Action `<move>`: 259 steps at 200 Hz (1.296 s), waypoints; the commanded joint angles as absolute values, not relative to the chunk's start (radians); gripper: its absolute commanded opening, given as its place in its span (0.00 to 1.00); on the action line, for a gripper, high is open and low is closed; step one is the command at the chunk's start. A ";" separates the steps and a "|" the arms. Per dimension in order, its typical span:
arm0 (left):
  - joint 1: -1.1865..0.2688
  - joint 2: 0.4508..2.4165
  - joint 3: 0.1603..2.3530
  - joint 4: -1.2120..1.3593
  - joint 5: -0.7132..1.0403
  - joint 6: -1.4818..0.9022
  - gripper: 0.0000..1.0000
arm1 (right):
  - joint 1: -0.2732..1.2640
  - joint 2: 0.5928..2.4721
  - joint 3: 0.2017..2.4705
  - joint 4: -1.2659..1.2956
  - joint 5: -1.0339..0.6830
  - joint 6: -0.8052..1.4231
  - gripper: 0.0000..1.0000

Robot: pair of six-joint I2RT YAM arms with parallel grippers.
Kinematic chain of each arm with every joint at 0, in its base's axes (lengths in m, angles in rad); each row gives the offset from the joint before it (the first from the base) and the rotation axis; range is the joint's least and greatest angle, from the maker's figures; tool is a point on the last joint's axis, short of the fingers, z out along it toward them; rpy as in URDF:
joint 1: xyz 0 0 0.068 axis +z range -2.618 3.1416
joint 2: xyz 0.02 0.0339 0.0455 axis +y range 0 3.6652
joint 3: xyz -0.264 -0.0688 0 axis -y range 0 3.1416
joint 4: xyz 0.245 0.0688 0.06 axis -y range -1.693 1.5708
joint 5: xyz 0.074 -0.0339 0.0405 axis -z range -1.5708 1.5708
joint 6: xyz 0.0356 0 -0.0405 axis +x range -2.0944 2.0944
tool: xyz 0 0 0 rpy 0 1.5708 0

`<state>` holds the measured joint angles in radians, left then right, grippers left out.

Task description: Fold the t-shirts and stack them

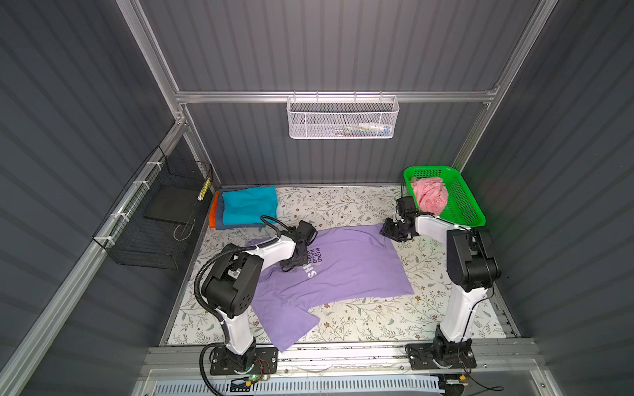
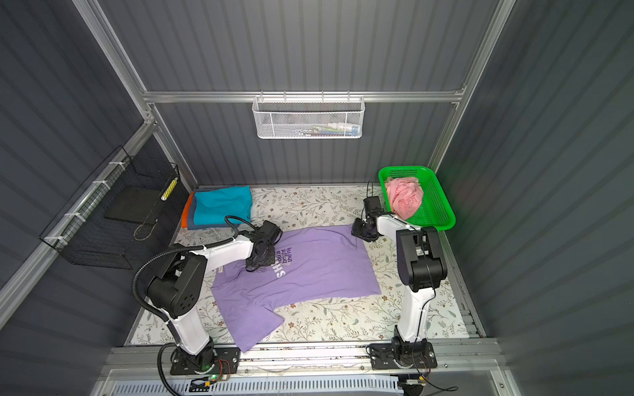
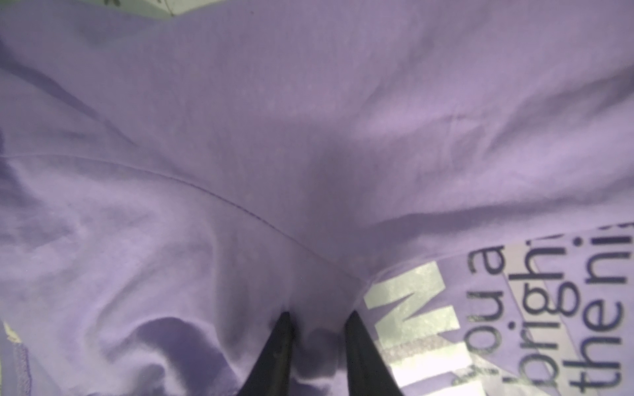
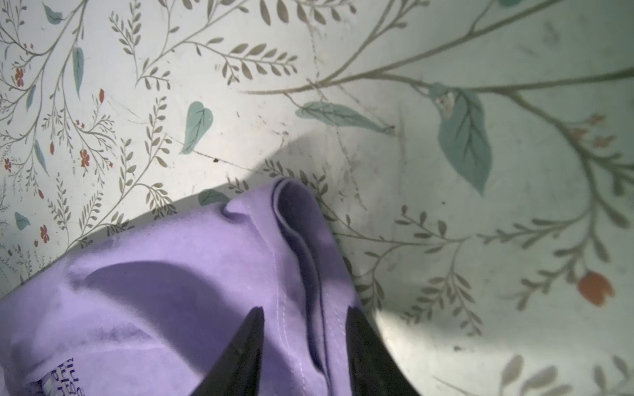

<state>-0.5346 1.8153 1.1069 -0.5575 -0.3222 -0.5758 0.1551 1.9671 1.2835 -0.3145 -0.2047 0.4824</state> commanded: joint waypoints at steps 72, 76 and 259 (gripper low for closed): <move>-0.526 1.889 1.098 -0.632 -0.298 -0.558 0.29 | 0.156 2.042 1.360 -0.312 -0.240 0.487 0.37; -0.526 1.888 1.097 -0.632 -0.299 -0.557 0.29 | 0.156 2.047 1.364 -0.316 -0.238 0.487 0.37; -0.526 1.905 1.095 -0.626 -0.288 -0.551 0.30 | 0.135 2.120 1.601 -0.357 -0.271 0.548 0.10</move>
